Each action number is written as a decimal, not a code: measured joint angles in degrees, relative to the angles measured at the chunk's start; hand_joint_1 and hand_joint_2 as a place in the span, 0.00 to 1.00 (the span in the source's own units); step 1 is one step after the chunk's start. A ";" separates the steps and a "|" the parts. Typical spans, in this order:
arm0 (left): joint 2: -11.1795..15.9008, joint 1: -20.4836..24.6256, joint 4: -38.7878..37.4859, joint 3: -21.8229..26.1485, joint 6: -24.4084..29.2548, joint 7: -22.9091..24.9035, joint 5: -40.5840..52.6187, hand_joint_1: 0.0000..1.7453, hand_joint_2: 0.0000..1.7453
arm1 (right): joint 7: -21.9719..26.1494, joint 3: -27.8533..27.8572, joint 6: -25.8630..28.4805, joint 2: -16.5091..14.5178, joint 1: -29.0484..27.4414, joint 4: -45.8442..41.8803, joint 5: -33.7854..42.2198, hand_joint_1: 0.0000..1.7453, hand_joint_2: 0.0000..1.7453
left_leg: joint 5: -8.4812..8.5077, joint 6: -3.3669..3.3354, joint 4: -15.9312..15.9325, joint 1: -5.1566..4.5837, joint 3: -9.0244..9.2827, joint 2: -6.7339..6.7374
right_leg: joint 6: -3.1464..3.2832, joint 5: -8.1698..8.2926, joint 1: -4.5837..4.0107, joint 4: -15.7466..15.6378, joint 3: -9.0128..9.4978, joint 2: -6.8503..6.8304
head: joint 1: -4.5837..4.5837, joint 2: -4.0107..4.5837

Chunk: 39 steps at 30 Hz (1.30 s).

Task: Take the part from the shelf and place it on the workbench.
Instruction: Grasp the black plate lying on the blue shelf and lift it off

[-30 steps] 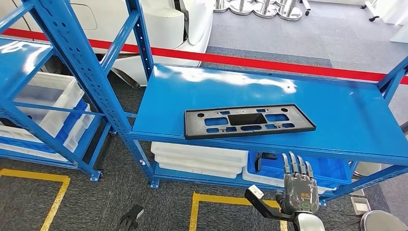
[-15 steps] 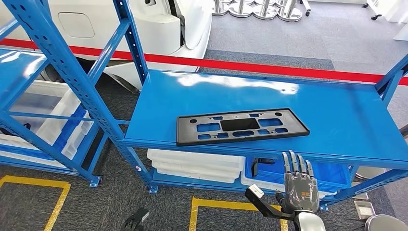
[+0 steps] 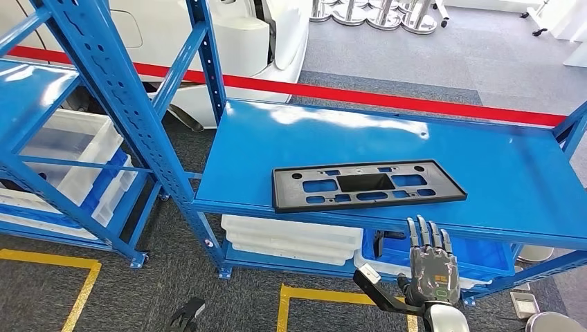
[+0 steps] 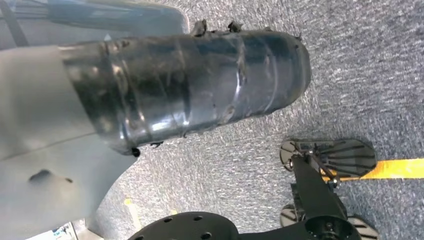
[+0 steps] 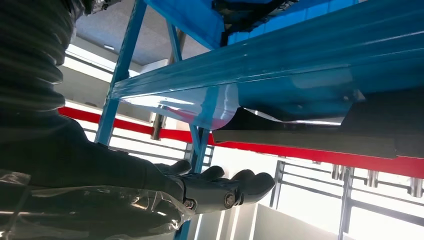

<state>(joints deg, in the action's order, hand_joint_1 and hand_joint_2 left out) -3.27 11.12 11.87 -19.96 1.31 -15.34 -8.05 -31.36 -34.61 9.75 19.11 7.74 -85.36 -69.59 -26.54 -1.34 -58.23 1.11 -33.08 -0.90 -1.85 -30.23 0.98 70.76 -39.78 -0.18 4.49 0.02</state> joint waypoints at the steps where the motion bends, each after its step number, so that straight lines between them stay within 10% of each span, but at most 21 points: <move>1: -0.01 0.04 -0.01 0.00 -0.01 0.00 0.01 0.00 0.00 | 0.00 0.07 0.00 0.02 0.02 -0.05 -0.01 0.00 1.00 | -0.01 -0.01 0.04 -0.13 0.07 -0.09 | 0.75 2.20 -0.28 -4.04 1.75 0.01 | -0.01 -0.01; 5: -0.30 0.09 -0.01 -0.01 -0.09 0.00 0.03 0.00 0.00 | -0.01 0.54 0.00 0.15 0.35 -0.47 -0.02 0.00 1.00 | 0.05 0.68 0.35 -0.13 -0.03 -0.16 | 3.07 5.05 -1.65 -14.16 6.13 -0.52 | 0.04 0.00; 9: -0.41 0.09 -0.03 0.01 -0.08 0.02 0.03 0.00 0.00 | -0.03 0.71 0.00 0.34 0.29 -0.94 -0.03 0.00 1.00 | -1.28 1.89 -0.85 -0.09 -0.30 0.10 | 2.85 6.26 -1.27 -16.76 7.68 -0.60 | 0.03 0.00; 13: 0.15 -0.14 -0.04 0.01 -0.13 0.10 0.03 0.00 0.00 | -0.04 0.72 -0.13 0.33 0.06 -1.09 -0.03 0.00 1.00 | -7.37 2.40 -13.89 -0.17 -6.44 0.22 | 2.87 6.81 -1.08 -17.69 8.35 -0.70 | 0.13 0.00; 16: 0.52 -0.31 -0.09 0.00 -0.34 0.09 0.03 0.00 0.00 | -0.03 0.71 -0.30 0.32 -0.10 -1.10 -0.02 0.00 1.00 | -3.77 2.66 -9.85 -0.13 -4.58 0.26 | 2.64 6.63 -1.01 -17.39 8.37 -0.65 | 0.15 -0.01; 19: 0.60 -0.10 -0.09 0.00 -0.74 0.20 0.03 0.00 0.00 | -0.07 0.80 -0.44 0.38 -0.06 -1.33 -0.02 0.00 1.00 | -0.02 2.03 0.37 -0.12 0.59 0.21 | 1.76 5.94 -1.15 -16.23 8.05 -0.53 | 0.07 0.01; 23: 0.59 -0.17 -0.11 0.01 -0.90 0.24 0.03 0.00 0.00 | -0.09 0.92 -0.50 0.49 0.02 -2.01 -0.02 0.00 1.00 | 0.34 0.40 1.63 -0.14 1.06 0.15 | 0.54 5.26 -1.10 -15.45 7.68 -0.45 | -0.11 0.00; 29: -0.18 -0.25 -0.17 0.05 -0.87 0.24 0.03 0.00 0.00 | -0.17 1.38 -0.79 1.04 -0.13 -2.53 -0.02 0.00 1.00 | 0.33 -0.39 1.71 0.05 1.06 0.07 | -0.66 -1.79 -0.50 2.01 -1.15 -0.31 | -0.27 0.00; 33: -0.23 -0.19 -0.25 0.07 -0.89 0.20 0.03 0.00 0.00 | -0.34 2.11 -0.85 1.66 -0.09 -3.28 -0.02 0.00 1.00 | -0.04 -0.08 1.78 -0.21 1.66 -0.17 | 1.05 4.95 -0.86 -10.75 4.62 -0.36 | -0.25 0.00; 39: -0.36 -0.14 -0.32 0.10 -0.87 -0.02 0.03 0.00 0.00 | -0.43 3.31 -0.85 2.56 -0.16 -4.79 -0.01 0.00 1.00 | -1.09 1.71 1.54 -0.07 2.12 0.14 | 2.48 5.84 -1.28 -17.58 8.85 -0.63 | -0.23 0.00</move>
<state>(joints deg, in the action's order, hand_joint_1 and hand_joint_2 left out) -3.62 10.98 11.55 -19.86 0.44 -15.37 -8.02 -31.80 -31.29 8.90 21.67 7.57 -90.14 -69.60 -27.63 0.36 -56.69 1.04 -30.96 -0.75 0.63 -24.38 -0.29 53.18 -30.93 -0.82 4.26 0.02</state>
